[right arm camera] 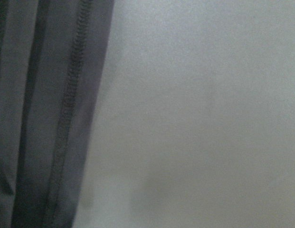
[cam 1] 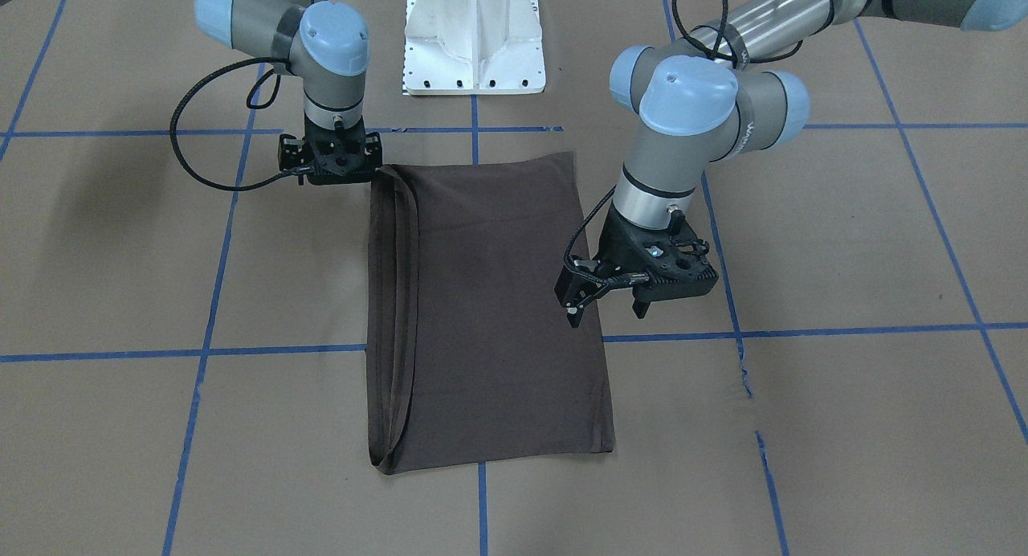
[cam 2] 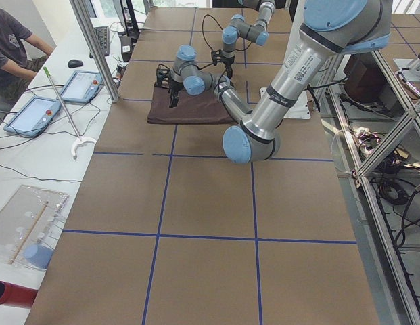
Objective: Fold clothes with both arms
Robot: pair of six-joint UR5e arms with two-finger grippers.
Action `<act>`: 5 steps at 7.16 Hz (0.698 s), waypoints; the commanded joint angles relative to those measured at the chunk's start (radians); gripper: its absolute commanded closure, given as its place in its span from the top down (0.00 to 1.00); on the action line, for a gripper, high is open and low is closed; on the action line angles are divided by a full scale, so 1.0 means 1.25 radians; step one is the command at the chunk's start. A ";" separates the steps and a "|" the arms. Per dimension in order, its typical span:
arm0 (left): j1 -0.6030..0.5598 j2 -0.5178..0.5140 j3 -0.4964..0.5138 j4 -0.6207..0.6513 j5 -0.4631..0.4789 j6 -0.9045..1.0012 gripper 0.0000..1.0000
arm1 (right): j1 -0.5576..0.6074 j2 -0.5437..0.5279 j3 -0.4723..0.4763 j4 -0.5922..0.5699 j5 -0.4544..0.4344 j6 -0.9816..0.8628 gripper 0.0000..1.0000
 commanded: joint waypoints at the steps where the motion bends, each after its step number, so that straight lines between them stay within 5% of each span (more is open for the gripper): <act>1: 0.000 0.001 0.000 0.000 0.000 0.004 1.00 | 0.004 0.044 -0.008 0.031 -0.002 -0.007 1.00; 3: 0.000 0.004 0.000 0.000 0.000 0.007 1.00 | 0.006 0.127 -0.106 0.123 0.000 0.000 1.00; 5: -0.001 0.004 0.000 0.000 0.000 0.007 1.00 | 0.006 0.149 -0.141 0.122 0.003 -0.003 1.00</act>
